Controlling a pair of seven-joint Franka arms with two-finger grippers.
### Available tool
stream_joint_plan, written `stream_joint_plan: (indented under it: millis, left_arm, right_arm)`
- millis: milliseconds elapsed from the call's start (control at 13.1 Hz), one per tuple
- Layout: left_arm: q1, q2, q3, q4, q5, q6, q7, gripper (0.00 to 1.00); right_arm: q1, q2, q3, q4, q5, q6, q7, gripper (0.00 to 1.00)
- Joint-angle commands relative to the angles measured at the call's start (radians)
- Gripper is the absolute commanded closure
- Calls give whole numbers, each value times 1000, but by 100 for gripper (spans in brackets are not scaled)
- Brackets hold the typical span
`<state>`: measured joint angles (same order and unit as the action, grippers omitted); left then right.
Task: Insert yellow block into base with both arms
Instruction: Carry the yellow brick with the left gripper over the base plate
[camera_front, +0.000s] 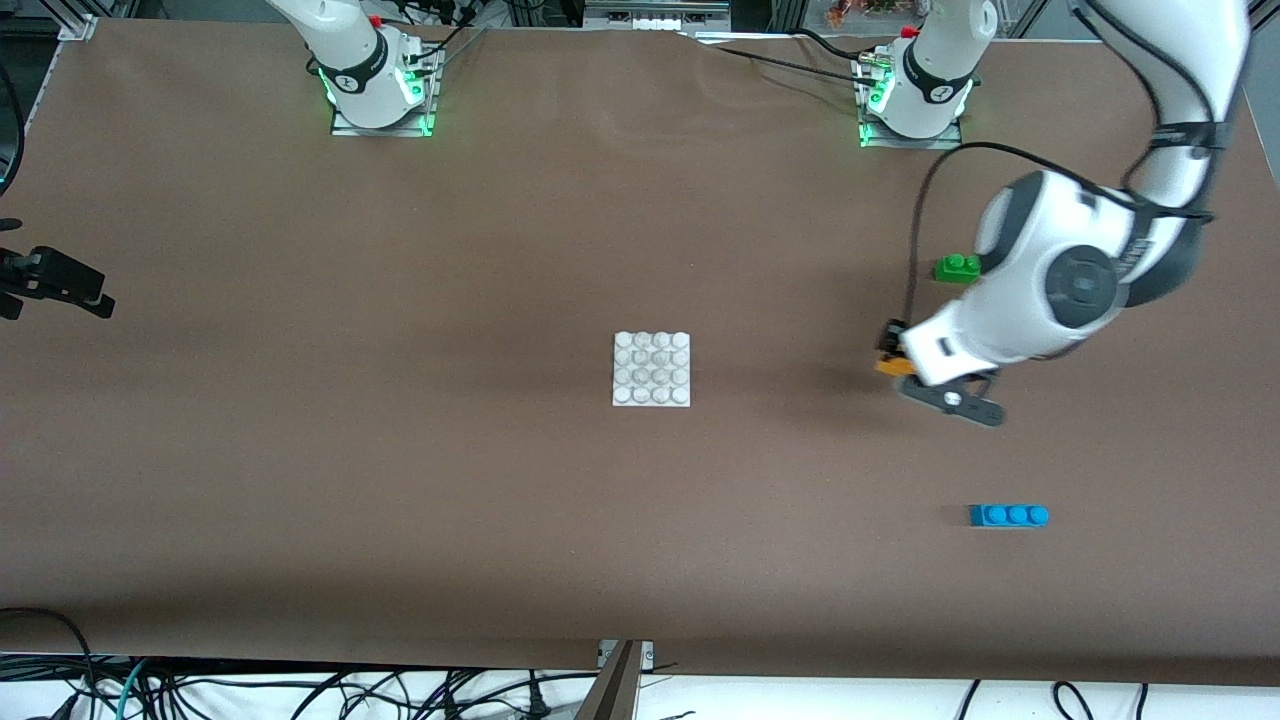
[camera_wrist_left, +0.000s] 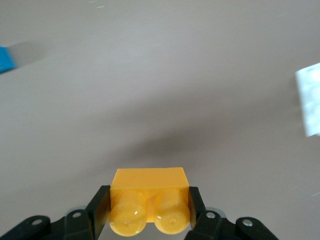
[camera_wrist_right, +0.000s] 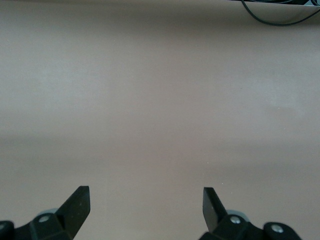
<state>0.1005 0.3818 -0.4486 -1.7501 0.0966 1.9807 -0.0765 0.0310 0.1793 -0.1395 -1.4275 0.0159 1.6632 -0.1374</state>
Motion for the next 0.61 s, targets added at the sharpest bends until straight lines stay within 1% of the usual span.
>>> stream_joint_plan:
  millis: [0, 228, 381, 533]
  left_arm:
    - [-189, 124, 18, 154, 12, -31, -268, 70]
    - [-304, 245, 18, 273, 11, -30, -463, 70]
    - [-375, 320, 22, 371, 14, -28, -572, 70]
    - [-439, 382, 31, 429, 15, -19, -644, 70]
  right_arm:
    - [-6, -11, 8, -8, -7, 0, -16, 0]
    - [-8, -11, 8, -8, -7, 0, -16, 0]
    - [-8, -11, 8, -8, -7, 0, -16, 0]
    - [-8, -11, 8, -8, -7, 0, -16, 0]
